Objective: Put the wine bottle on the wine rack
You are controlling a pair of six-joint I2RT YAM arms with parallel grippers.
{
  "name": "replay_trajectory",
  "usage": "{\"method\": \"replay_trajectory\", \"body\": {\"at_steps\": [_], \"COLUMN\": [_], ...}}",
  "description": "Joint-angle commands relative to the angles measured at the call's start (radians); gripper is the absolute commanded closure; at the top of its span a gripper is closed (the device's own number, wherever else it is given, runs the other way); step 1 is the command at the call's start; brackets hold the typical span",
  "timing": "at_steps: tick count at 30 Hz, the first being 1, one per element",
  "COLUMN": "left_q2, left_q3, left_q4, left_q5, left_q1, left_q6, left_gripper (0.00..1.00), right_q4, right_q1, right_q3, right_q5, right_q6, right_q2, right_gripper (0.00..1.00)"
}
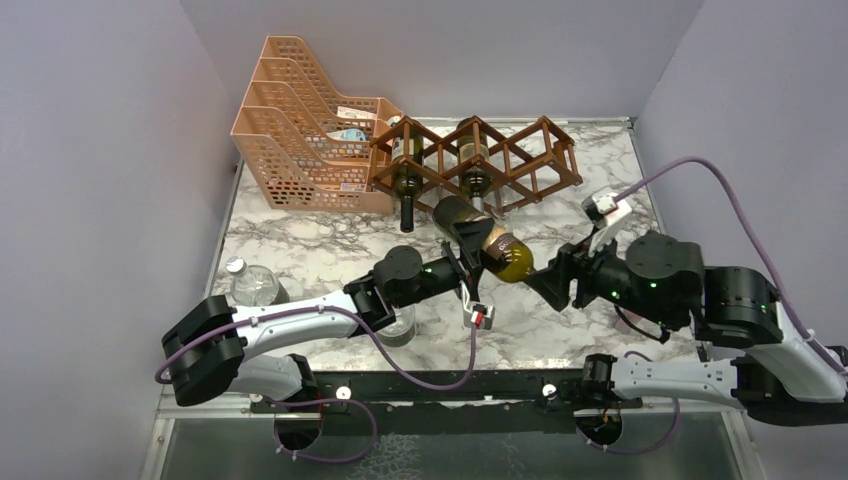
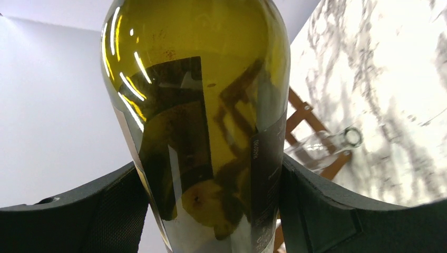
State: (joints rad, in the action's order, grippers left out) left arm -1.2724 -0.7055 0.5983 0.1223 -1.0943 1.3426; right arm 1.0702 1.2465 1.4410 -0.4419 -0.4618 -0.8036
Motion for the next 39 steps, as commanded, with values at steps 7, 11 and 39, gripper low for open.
{"method": "replay_trajectory", "body": {"at_steps": [7,11,39], "left_q2": [0.014,0.018,0.057], "left_q3": [-0.059,-0.055,-0.048], "left_q4": [0.093,0.093,0.092], "left_q5": [-0.01,0.004,0.009], "left_q1": [-0.005,-0.014,-0.044], "left_q6": [0.325,0.332,0.296], "left_gripper": [1.0,1.0,1.0], "right_q4": [0.2,0.192,0.063], "right_q1": [0.003,0.002,0.004], "right_q3": [-0.055,-0.091,-0.227], "right_q5": [-0.015,-0.023,-0.013], "right_q6": [-0.11,-0.127,-0.195], "right_q2": [-0.076,-0.082,-0.14], "right_gripper": [0.41,0.41,0.82]}}
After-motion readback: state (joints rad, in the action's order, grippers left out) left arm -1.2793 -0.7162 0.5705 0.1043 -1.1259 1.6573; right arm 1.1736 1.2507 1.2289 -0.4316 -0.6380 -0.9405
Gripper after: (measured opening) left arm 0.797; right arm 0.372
